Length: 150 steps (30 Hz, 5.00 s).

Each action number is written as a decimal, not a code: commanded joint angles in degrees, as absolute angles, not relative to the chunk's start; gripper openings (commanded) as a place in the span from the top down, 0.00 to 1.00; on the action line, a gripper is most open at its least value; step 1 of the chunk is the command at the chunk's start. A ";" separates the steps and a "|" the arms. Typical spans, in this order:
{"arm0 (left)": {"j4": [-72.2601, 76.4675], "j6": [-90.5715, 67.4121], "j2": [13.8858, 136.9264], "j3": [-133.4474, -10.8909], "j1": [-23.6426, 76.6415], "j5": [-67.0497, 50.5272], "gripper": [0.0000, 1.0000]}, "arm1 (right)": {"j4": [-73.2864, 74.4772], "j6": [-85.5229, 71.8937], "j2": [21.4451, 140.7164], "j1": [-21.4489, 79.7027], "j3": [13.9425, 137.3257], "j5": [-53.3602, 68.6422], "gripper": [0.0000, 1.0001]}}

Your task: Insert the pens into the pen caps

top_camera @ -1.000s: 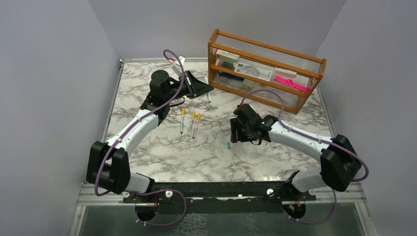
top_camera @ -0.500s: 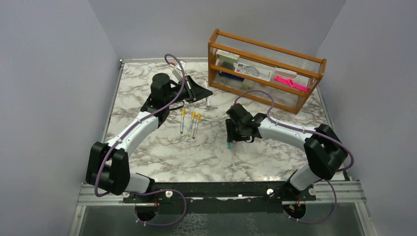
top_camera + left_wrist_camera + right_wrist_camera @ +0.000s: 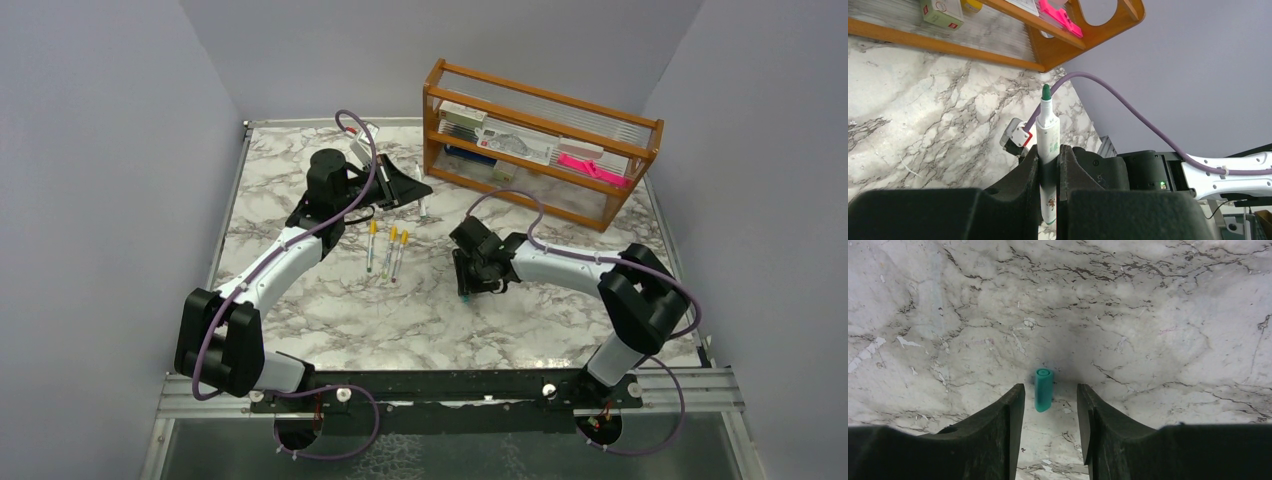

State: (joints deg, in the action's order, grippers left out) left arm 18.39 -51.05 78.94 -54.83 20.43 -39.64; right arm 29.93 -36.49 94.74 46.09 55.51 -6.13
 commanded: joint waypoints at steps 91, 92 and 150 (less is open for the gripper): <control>20.94 -44.47 79.00 -61.35 31.25 -51.37 1.00 | 5.97 -35.44 67.42 43.92 66.60 -14.41 0.99; 20.94 -44.47 79.00 -61.35 31.22 -51.29 1.00 | 6.04 -35.42 67.45 43.94 66.55 -14.33 0.99; 20.54 -44.36 85.46 -71.99 31.07 -42.57 1.00 | 25.53 -40.30 66.91 43.95 63.31 -2.49 0.99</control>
State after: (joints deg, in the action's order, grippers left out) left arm 11.46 -44.38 84.97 -65.21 32.03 -49.30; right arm 15.53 -38.46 67.59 41.78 66.85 -10.79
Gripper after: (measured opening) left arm 0.105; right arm 0.066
